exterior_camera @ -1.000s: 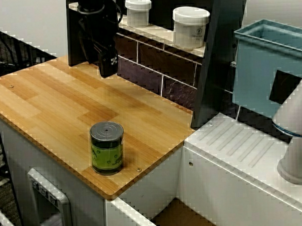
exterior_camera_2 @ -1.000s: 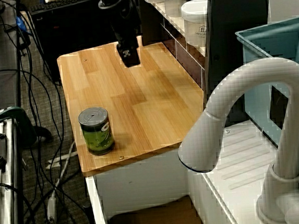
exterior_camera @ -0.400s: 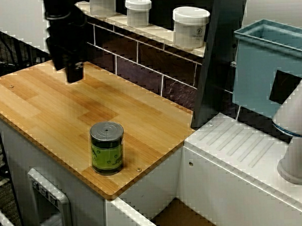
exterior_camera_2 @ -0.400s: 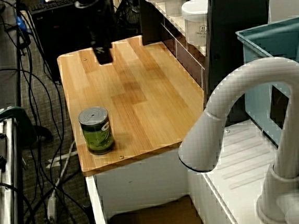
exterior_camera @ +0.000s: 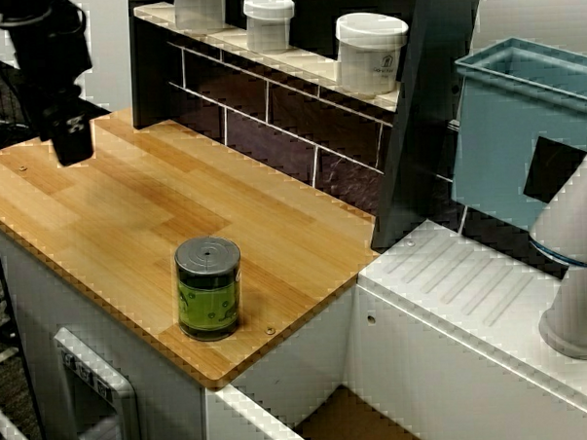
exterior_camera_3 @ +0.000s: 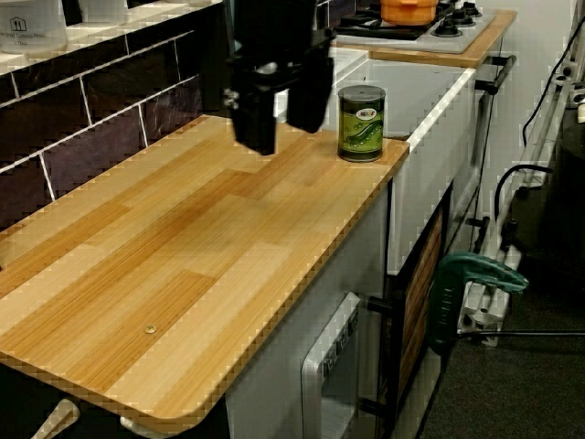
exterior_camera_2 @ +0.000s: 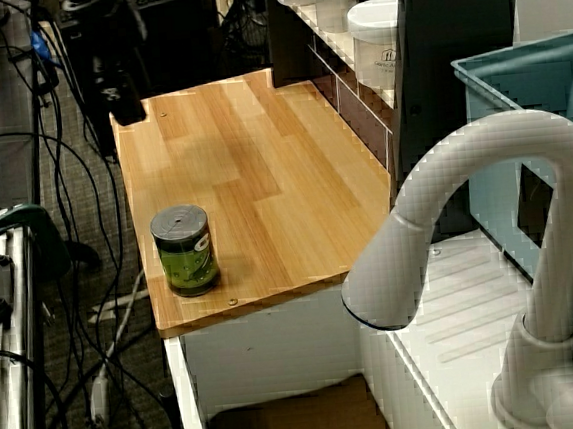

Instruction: Push into sink

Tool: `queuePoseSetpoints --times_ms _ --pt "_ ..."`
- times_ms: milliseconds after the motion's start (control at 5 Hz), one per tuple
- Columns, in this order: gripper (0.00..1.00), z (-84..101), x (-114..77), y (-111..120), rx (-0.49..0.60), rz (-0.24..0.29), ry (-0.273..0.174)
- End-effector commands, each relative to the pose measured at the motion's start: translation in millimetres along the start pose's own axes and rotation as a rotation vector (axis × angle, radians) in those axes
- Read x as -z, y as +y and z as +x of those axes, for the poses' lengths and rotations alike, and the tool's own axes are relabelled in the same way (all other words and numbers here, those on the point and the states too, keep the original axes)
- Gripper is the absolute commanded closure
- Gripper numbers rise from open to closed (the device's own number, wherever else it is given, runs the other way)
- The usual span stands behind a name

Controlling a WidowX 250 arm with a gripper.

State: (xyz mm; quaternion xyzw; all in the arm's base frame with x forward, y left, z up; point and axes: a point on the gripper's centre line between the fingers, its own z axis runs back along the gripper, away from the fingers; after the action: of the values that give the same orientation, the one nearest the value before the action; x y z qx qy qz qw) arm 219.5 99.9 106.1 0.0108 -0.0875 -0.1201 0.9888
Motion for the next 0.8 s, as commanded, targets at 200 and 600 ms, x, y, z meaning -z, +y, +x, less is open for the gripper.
queuePoseSetpoints --times_ms 200,600 --pt "0.0 -21.6 21.2 -49.9 0.115 0.058 0.035" --pt "0.0 -15.5 33.4 -92.0 0.287 0.046 0.02"
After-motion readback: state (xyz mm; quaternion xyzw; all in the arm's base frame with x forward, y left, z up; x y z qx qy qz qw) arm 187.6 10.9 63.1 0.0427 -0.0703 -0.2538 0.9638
